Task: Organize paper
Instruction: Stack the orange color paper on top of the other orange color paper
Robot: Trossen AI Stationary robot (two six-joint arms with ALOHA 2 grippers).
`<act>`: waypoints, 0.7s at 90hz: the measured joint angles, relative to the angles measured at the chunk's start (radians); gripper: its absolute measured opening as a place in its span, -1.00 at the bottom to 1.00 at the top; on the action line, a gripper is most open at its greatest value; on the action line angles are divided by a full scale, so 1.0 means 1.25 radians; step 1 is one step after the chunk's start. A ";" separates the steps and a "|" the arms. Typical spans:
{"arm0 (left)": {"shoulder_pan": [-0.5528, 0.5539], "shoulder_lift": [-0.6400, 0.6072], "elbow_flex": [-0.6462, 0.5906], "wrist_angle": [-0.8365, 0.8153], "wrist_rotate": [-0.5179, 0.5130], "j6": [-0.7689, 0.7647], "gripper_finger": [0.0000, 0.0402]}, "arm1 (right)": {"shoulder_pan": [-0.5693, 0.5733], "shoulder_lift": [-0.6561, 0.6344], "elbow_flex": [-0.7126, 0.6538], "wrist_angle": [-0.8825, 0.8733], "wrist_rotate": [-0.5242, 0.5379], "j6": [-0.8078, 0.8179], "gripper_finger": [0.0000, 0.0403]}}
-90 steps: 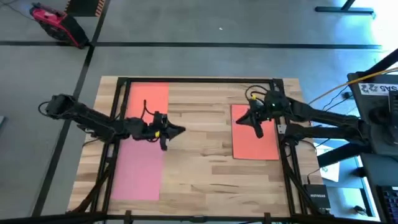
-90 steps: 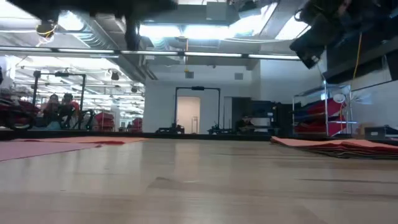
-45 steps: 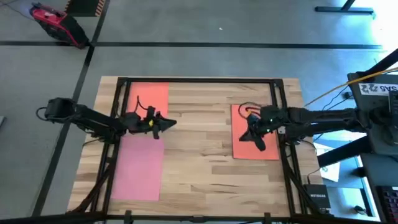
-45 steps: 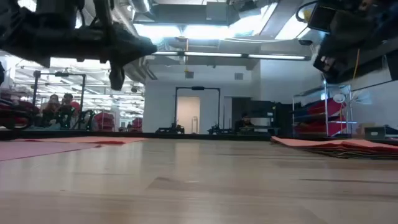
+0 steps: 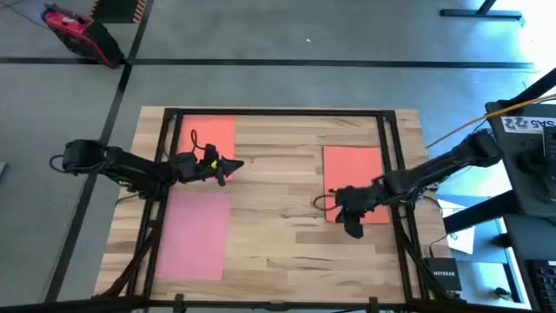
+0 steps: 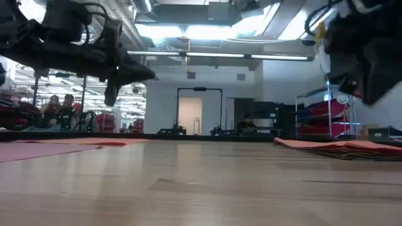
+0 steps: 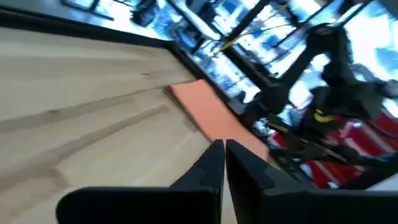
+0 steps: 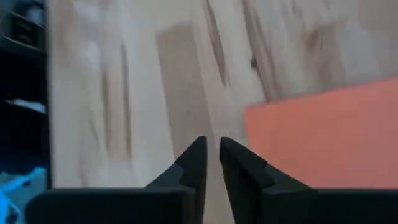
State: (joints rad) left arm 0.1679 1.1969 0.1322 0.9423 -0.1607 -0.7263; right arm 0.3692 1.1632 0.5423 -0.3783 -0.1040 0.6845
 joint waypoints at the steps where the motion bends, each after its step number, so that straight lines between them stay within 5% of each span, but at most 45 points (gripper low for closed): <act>1: 0.002 0.000 0.000 -0.004 0.000 0.000 -1.00 | 0.000 0.008 0.000 0.005 0.001 0.000 -0.67; 24: 0.031 0.000 0.000 -0.038 0.001 0.043 -1.00 | 0.004 0.149 0.041 0.067 0.096 -0.014 -0.34; 63: 0.031 0.000 0.001 -0.083 0.077 0.088 -1.00 | 0.017 0.251 0.190 -0.106 0.198 -0.094 -0.31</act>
State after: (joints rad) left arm 0.2065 1.1973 0.1329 0.8391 -0.0647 -0.6168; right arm 0.3902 1.4773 0.7794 -0.5113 0.1440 0.5673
